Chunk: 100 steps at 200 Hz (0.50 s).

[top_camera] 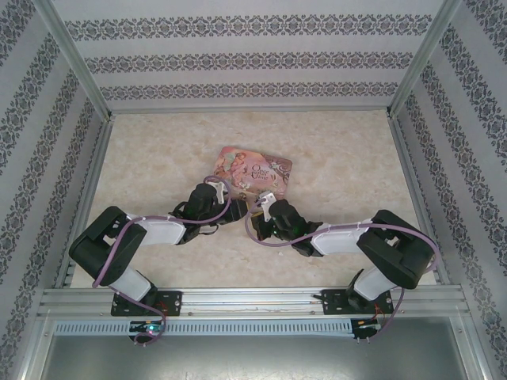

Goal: Unlock a padlock with a key

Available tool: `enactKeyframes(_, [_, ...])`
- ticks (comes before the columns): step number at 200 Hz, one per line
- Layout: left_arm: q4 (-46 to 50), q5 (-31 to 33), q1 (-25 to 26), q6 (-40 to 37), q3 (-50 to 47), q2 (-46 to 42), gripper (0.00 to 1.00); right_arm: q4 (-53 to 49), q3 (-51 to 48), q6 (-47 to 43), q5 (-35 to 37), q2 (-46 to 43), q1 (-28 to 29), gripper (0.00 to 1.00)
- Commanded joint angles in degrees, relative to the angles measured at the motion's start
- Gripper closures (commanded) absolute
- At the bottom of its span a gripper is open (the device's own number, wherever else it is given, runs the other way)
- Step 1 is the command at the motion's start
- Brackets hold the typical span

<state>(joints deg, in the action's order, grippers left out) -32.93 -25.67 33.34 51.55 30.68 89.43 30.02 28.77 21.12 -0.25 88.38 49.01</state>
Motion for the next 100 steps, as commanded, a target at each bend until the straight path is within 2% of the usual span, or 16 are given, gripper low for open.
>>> enactKeyframes(1, [-3.46, -1.49, 0.92, 0.93, 1.67, 0.48, 0.7, 4.87, 1.62, 0.29, 1.05, 1.13, 0.56, 1.0])
enactKeyframes(58, [-3.53, -1.63, 0.85, 1.01, 1.75, 0.64, 0.7, 12.36, 0.28, -1.18, 0.26, 1.25, 0.56, 1.0])
enactKeyframes(100, [-3.81, -1.74, 0.85, 1.01, 1.76, 0.84, 0.7, 15.89, 0.35, -1.4, -3.12, 2.61, 0.47, 1.0])
